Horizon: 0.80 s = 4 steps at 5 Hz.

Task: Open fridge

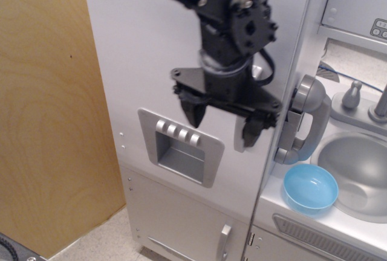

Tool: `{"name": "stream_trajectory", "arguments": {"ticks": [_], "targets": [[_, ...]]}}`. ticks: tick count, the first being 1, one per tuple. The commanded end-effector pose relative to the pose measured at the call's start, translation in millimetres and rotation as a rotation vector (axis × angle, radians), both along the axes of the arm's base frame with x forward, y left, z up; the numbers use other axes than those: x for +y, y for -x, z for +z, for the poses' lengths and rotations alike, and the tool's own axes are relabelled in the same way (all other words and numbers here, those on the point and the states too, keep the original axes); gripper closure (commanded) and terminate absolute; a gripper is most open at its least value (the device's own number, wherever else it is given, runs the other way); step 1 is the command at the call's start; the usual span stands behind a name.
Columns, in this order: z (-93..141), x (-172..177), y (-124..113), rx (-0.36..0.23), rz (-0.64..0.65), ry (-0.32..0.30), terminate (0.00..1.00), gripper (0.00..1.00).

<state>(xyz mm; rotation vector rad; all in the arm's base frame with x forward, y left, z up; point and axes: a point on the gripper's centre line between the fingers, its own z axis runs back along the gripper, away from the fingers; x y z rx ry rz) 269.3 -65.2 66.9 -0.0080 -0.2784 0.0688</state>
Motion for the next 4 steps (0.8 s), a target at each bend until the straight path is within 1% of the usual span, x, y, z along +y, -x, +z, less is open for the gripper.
{"name": "stream_trajectory", "arguments": {"ticks": [1,2,3,4], "targets": [[12.5,-13.0,-28.6,-0.054,-0.015,0.051,0.00,0.00],[7.6,-12.7,-32.1,-0.115,-0.052,-0.028,0.00,0.00],[1.2,-12.0,-40.1,-0.131,-0.048,-0.051,0.00,0.00],[-2.4,-13.4,-44.9,-0.139,-0.036,-0.039,0.00,0.00]]}}
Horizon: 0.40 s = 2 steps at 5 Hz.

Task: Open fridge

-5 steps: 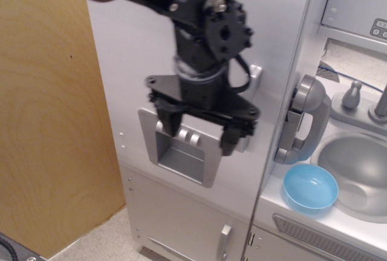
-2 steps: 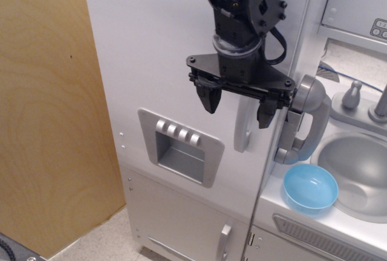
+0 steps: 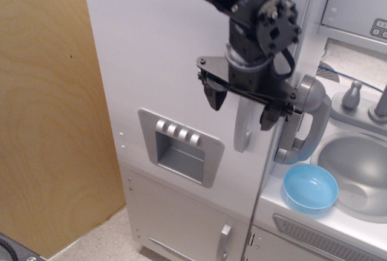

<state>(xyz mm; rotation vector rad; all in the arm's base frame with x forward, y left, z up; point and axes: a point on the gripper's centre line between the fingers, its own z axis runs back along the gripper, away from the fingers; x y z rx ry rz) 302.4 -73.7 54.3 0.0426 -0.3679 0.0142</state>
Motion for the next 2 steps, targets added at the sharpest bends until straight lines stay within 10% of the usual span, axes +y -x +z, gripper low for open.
{"name": "stream_trajectory", "arguments": {"ticks": [1,2], "targets": [[8.4,-5.5,-11.4,-0.044,0.011,0.039,0.00,1.00],[7.8,-3.2,-11.2,-0.056,0.023,0.072,0.00,1.00]]}}
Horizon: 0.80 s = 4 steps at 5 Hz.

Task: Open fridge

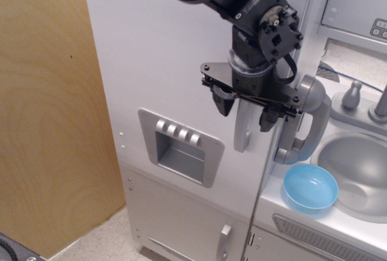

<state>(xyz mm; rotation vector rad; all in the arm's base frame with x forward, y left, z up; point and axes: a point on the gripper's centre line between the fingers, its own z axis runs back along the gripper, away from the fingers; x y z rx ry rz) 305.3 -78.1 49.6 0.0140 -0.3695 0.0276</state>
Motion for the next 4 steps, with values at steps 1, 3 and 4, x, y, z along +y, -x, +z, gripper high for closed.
{"name": "stream_trajectory", "arguments": {"ticks": [1,3,4], "targets": [[12.8,1.7,-6.6,-0.057,0.032,0.074,0.00,1.00],[13.5,-0.7,21.8,-0.043,0.011,0.084,0.00,1.00],[16.7,-0.7,47.0,-0.033,-0.013,0.087,0.00,1.00]]}}
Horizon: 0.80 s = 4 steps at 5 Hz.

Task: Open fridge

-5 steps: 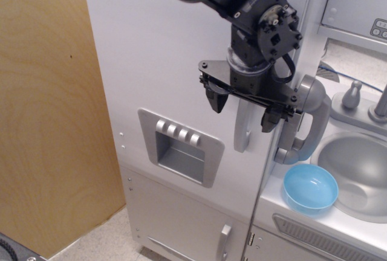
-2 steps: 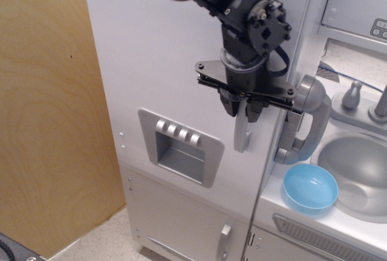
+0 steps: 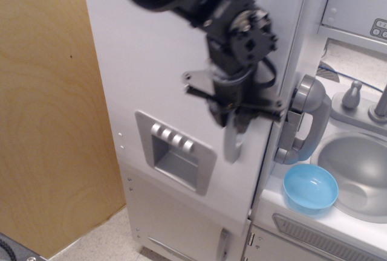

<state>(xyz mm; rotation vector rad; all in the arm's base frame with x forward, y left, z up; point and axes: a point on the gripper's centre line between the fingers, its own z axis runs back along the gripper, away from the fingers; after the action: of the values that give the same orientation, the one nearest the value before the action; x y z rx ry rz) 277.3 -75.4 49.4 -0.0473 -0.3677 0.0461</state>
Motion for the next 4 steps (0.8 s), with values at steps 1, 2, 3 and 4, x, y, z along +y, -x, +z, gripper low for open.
{"name": "stream_trajectory", "arguments": {"ticks": [1,2,3,4], "targets": [[19.2,7.8,43.4,0.090,-0.034,0.056,0.00,0.00],[12.7,4.6,69.0,0.220,-0.105,0.041,0.00,0.00],[11.1,-14.4,72.1,0.242,-0.197,0.040,0.00,0.00],[7.4,-41.5,63.2,0.245,-0.295,0.012,0.00,0.00]]}}
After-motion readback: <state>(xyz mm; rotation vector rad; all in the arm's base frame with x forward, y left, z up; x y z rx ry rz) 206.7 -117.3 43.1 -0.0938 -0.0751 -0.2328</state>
